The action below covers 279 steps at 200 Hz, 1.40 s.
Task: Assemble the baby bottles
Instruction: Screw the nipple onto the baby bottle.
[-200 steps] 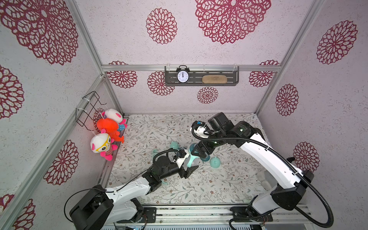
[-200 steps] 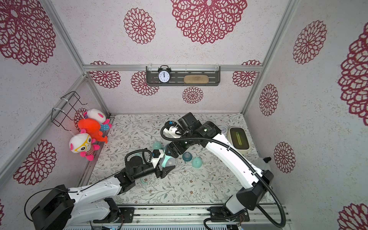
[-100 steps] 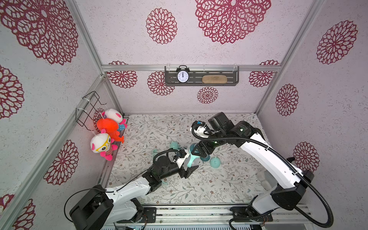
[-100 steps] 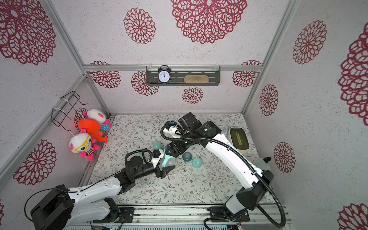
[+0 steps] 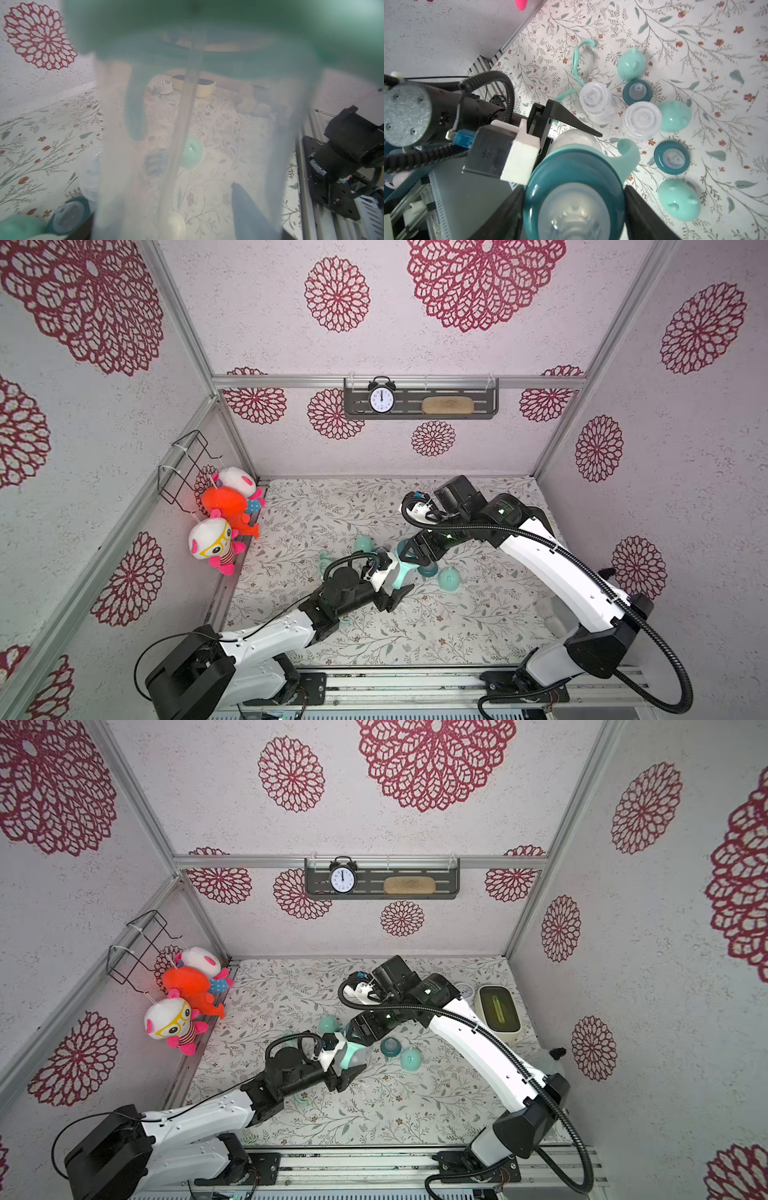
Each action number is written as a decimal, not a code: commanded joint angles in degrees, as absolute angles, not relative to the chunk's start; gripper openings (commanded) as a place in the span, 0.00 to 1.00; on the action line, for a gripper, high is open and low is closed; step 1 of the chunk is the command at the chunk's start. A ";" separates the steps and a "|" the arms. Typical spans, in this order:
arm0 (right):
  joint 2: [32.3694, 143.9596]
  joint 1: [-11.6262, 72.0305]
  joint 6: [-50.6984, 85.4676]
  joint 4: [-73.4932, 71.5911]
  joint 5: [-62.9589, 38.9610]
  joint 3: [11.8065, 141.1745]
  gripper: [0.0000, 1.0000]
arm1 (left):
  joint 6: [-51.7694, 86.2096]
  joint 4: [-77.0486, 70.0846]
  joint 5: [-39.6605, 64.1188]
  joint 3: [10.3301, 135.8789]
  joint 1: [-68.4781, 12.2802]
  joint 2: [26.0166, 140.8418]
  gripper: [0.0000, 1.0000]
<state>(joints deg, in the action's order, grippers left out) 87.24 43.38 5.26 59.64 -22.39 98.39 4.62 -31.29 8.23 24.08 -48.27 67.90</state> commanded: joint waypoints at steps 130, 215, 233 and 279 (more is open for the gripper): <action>85.97 41.92 49.20 65.74 -15.61 104.95 0.71 | -6.91 -42.62 -18.68 26.77 -60.21 72.68 0.00; 77.09 42.01 14.62 61.18 -17.71 101.51 0.83 | -0.40 -33.44 4.08 26.50 -51.06 66.35 0.00; 76.78 42.00 8.30 61.93 -21.86 99.94 0.84 | 1.47 -32.68 10.76 26.41 -49.26 64.74 0.00; 77.26 42.01 0.29 63.27 -23.82 98.12 0.86 | 3.24 -30.76 16.35 26.74 -48.78 63.19 0.00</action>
